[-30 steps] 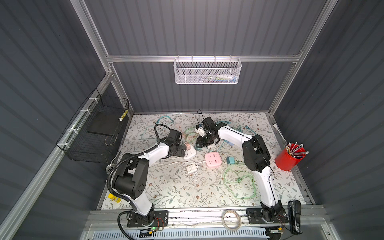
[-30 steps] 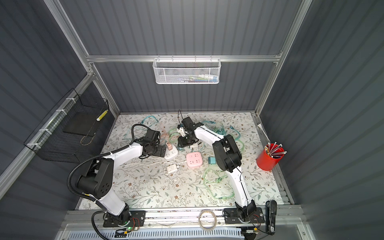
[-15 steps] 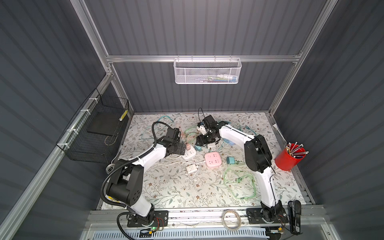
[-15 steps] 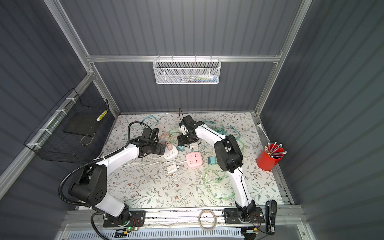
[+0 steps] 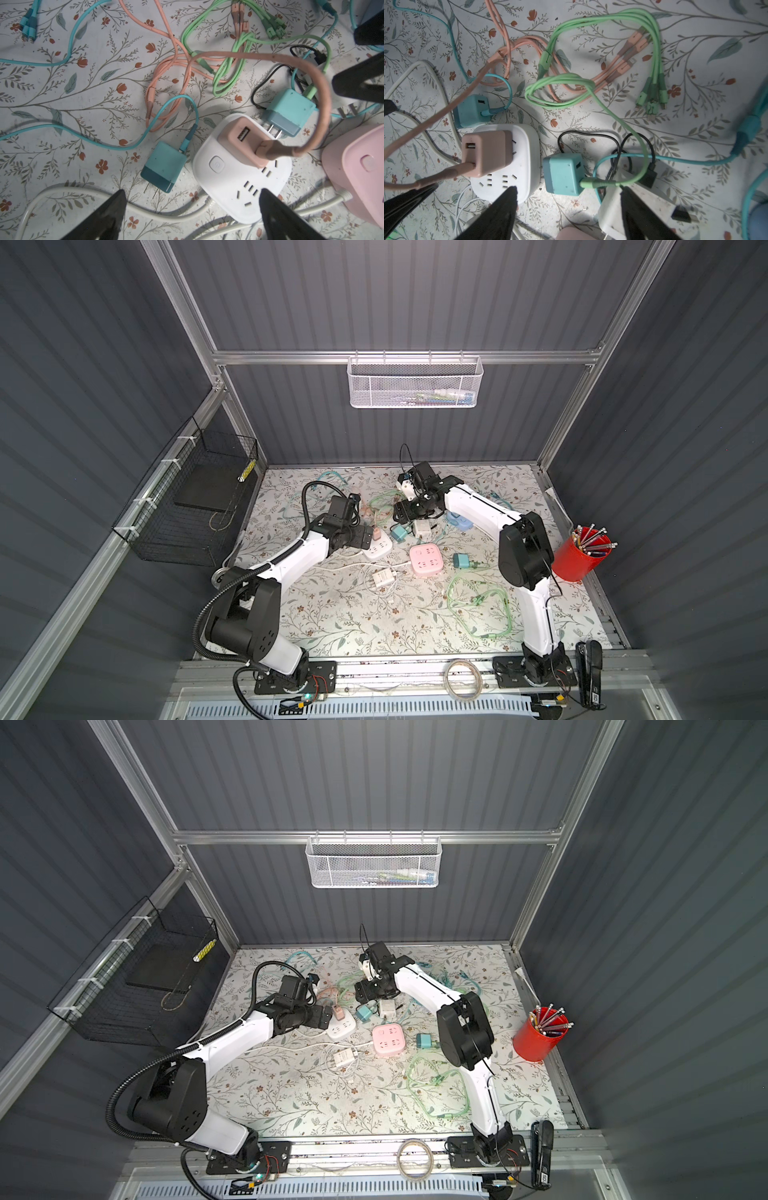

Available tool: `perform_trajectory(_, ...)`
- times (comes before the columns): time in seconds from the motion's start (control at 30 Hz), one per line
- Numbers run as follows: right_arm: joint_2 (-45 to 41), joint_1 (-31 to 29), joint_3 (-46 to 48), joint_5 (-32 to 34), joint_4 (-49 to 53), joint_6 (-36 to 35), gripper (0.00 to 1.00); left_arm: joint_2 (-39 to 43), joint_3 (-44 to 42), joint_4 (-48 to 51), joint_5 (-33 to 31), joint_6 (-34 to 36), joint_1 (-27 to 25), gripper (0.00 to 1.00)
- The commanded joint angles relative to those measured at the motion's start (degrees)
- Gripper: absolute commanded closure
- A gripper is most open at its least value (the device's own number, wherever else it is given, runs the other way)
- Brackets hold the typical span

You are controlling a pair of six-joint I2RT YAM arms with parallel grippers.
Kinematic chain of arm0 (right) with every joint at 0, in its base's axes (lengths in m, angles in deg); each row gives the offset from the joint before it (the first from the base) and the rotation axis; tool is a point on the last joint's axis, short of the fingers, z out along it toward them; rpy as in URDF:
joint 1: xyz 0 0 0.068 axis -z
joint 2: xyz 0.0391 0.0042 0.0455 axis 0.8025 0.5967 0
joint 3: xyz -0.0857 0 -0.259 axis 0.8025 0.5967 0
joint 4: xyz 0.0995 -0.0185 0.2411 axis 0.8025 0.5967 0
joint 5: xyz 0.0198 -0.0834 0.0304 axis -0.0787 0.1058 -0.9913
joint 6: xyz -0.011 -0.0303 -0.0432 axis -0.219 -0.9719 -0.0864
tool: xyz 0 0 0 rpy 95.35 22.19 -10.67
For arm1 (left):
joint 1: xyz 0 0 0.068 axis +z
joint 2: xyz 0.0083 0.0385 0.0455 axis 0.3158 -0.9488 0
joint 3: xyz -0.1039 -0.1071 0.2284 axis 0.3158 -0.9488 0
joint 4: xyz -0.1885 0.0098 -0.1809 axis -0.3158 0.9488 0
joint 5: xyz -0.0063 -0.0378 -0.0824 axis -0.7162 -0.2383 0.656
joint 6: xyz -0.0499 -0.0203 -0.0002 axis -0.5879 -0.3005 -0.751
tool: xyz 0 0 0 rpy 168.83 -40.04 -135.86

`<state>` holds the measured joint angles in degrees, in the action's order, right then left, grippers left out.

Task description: Pull the plug off the socket

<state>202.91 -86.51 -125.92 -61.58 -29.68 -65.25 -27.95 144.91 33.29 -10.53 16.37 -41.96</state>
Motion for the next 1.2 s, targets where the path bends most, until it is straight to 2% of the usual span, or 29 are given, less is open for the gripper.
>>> perform_trajectory(0.0, -1.23, 0.21, -0.84, -1.06, 1.61, 0.47, 0.33, 1.21, -0.61, -0.87, 1.52, 1.22, -0.09, 0.00)
perform_trajectory(0.07, -0.44, 0.19, -0.97, -1.48, 2.14, 0.99, 0.39, 0.70, -0.31, -0.71, 1.61, 1.12, -0.09, 0.00)
perform_trajectory(0.3, -0.67, -0.19, 1.45, -3.67, 0.60, 2.46, 0.40, 1.65, -2.03, -2.72, 3.18, 1.32, -0.25, 0.00)
perform_trajectory(0.57, -1.21, -1.04, 6.75, -9.90, -4.01, 6.94, 0.65, 1.35, -2.73, -5.75, 8.20, 4.84, -0.27, 0.00)
perform_trajectory(0.93, 0.20, -3.16, 7.87, -13.22, -7.15, 10.19, 0.70, -1.93, -0.70, -6.29, 10.99, 14.65, -0.18, 0.00)
perform_trajectory(1.17, 2.07, -3.34, 7.64, -14.14, -6.69, 11.56, 0.70, -5.35, 2.07, -5.16, 14.92, 21.21, 0.92, 0.01)
